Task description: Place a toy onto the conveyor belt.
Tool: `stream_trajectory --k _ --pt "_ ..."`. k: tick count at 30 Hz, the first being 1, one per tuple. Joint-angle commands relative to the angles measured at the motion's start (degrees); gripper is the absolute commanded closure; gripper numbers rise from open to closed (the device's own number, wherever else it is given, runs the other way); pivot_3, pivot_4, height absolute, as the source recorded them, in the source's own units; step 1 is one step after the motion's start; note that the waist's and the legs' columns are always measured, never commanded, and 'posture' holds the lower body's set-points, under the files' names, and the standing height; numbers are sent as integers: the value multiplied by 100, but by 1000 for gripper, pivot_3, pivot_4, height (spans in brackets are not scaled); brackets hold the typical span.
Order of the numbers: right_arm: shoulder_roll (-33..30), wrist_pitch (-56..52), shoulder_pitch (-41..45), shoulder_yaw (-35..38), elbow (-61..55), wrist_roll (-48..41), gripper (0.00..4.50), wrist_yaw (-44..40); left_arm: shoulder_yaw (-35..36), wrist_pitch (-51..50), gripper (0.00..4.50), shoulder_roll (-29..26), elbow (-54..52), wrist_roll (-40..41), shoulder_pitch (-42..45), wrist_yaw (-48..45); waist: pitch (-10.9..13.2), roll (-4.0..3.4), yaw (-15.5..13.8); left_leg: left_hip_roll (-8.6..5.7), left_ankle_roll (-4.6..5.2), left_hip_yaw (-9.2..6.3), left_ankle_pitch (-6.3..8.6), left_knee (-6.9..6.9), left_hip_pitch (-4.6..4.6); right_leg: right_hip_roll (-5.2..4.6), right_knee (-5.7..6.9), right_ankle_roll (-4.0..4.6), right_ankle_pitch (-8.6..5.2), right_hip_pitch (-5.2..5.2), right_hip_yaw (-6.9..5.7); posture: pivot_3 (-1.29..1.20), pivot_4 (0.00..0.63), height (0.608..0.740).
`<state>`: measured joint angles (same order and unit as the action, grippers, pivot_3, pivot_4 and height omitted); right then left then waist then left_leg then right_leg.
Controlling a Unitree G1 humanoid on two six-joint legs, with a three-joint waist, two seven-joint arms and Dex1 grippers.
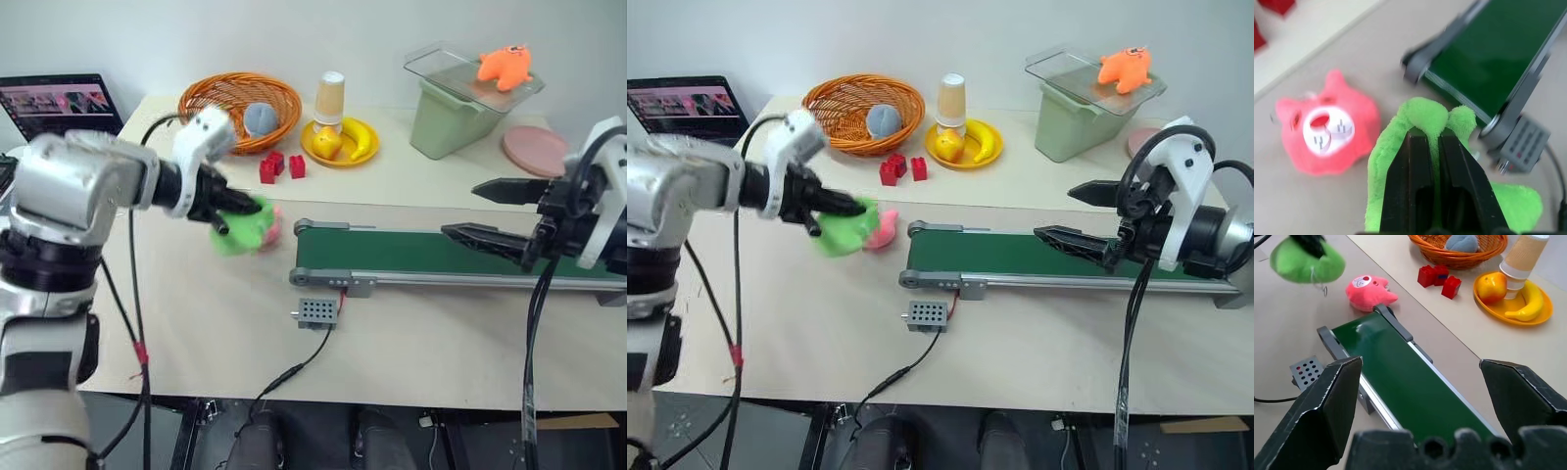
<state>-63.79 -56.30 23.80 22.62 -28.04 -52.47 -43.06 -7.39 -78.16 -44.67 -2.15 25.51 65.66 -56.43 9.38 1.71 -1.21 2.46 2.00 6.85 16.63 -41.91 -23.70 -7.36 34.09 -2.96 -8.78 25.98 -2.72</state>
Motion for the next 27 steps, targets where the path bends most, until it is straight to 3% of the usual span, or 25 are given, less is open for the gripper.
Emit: stream_trajectory --k 1,11,27 --pt "19 138 140 10 -67 -1 0 13 544 -91 4453 594 132 149 417 536 0 0 15 0 0 -1 0 0 0 0 -1 0 0 -1 0 0 150 739" --pt "722 -326 763 -543 -437 -678 0 828 1171 541 4453 2629 420 238 668 1969 0 0 63 -1 0 -10 0 1 16 0 0 -4 1 -13 4 0 150 739" --pt "1226 -854 1305 -920 -378 -1065 0 2124 2021 1476 4453 4289 388 538 -86 3542 0 1 46 -2 5 -26 3 1 30 0 -9 -5 3 -38 2 0 150 739"
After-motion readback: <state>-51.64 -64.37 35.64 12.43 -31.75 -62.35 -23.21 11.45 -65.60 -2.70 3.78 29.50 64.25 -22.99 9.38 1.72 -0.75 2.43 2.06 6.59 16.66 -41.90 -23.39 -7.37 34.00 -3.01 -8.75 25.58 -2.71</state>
